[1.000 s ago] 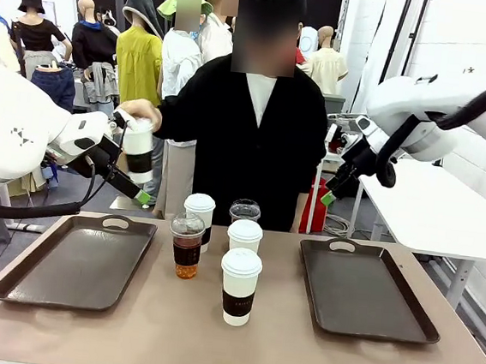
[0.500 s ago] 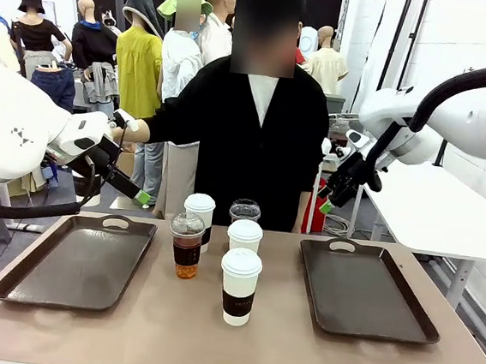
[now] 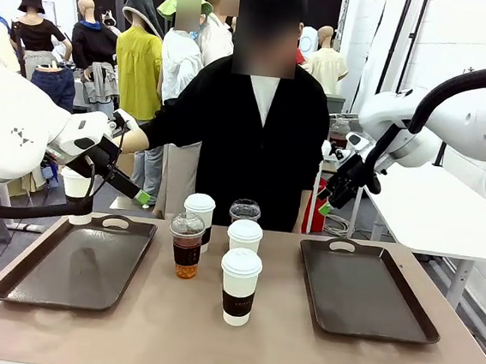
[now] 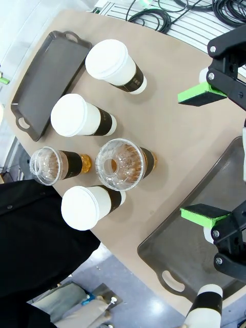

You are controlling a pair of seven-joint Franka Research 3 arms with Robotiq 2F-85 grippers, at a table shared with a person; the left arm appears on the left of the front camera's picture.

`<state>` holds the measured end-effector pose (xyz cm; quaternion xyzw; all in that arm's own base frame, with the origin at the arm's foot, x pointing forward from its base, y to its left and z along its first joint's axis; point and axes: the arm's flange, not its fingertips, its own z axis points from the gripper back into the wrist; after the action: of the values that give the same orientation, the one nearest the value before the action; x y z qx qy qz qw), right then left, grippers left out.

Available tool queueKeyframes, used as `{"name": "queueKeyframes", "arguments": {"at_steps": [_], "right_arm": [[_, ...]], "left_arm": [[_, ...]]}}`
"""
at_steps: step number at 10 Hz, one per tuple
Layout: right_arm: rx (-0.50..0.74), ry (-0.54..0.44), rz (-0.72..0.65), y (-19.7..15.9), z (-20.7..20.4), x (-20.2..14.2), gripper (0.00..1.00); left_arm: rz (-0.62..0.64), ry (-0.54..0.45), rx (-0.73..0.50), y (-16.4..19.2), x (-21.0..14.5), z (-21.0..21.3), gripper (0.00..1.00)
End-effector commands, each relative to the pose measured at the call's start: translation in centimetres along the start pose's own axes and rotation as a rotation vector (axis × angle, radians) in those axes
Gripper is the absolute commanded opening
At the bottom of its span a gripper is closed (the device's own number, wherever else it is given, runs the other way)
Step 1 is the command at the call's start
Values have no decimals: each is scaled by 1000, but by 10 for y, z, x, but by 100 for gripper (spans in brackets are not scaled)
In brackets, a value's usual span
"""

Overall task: Distribute the coffee onto the tray.
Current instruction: Pick up one iced Americano and place it on the right Handle tray.

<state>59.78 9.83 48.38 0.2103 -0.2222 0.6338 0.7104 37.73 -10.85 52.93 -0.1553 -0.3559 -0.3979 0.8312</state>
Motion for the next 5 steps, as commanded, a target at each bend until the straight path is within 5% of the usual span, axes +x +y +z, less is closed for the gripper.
{"name": "queueKeyframes", "arguments": {"at_steps": [1, 5], "right_arm": [[3, 6, 4, 0, 0, 0, 100], [43, -80, -9, -19, -18, -11, 100]], "left_arm": [[3, -2, -15, 1, -2, 1, 100], [3, -2, -15, 1, -2, 1, 100]]}}
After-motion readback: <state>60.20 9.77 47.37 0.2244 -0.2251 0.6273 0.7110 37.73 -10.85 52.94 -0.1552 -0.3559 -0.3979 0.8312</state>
